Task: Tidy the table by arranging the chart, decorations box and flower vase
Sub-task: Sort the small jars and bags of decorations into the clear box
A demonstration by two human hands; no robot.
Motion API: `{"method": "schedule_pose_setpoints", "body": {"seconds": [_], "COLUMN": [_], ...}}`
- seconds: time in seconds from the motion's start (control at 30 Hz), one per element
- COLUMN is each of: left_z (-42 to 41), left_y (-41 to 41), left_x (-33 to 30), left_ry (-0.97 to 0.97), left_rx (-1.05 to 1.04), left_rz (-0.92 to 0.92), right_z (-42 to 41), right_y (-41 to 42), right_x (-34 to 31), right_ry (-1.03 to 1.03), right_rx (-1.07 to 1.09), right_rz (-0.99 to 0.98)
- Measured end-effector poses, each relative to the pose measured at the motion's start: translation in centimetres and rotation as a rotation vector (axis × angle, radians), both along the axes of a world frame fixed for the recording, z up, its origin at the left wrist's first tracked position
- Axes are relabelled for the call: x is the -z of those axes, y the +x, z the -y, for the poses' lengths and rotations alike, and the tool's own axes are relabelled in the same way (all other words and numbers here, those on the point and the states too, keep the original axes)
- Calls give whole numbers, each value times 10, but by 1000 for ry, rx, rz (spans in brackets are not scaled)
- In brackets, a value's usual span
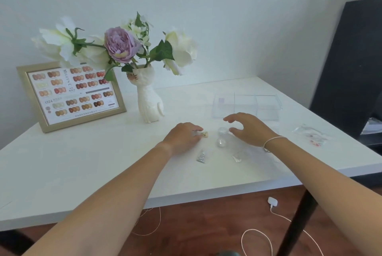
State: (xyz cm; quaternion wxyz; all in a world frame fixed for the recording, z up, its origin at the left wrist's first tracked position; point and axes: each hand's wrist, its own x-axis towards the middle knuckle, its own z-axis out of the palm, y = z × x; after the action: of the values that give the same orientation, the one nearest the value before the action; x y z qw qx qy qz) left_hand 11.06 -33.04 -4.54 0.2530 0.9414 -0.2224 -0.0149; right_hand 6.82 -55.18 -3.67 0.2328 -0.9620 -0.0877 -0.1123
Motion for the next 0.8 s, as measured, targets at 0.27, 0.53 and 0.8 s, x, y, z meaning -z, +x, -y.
{"method": "schedule_pose_setpoints", "body": {"seconds": [0.27, 0.53, 0.8], "left_z": [-1, -3, 1], "left_y": [6, 10, 17], "left_x": [2, 0, -4], "left_ry": [-52, -229, -328], "left_rx": [-10, -34, -63], "left_rz": [37, 19, -25], "right_z": [12, 10, 6], "right_y": [6, 11, 14], "right_x": [-2, 1, -3], "right_ry": [-36, -66, -81], "right_rx": [50, 116, 137], "right_rz": [-114, -257, -282]}}
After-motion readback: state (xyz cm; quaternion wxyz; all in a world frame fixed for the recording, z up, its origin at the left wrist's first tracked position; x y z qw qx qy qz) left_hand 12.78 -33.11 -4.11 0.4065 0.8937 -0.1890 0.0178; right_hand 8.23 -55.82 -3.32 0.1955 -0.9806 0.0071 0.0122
